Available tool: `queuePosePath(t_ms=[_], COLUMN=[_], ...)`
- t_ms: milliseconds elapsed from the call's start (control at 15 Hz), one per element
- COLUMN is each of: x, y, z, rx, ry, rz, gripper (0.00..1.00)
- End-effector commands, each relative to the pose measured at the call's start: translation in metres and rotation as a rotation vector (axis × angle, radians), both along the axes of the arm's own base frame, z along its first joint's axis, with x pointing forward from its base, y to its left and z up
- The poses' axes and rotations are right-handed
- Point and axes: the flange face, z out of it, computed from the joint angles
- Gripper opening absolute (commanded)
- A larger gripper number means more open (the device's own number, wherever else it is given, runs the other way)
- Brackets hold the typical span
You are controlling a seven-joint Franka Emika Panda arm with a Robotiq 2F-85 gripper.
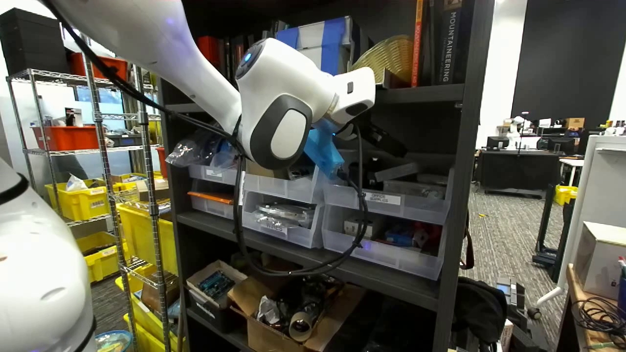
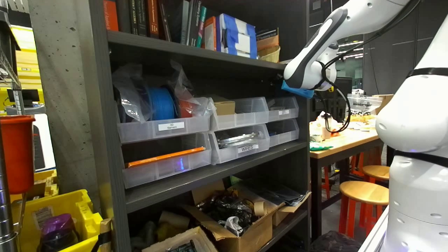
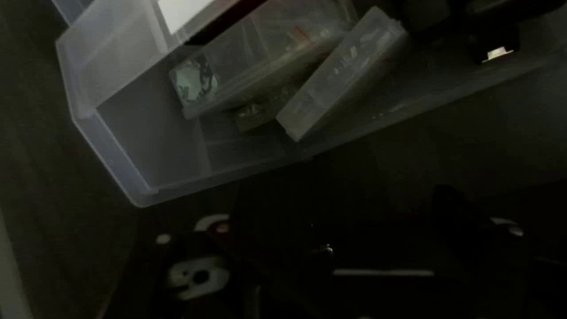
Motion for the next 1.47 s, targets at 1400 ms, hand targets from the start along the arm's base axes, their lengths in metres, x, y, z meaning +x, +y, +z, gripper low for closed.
queuePosePath(t_ms=[1400], x=[-0.077], y=[0.033], z=[0.041], rx=[-0.089], ry=[0.206], rz=[-0.052], gripper=[1.0])
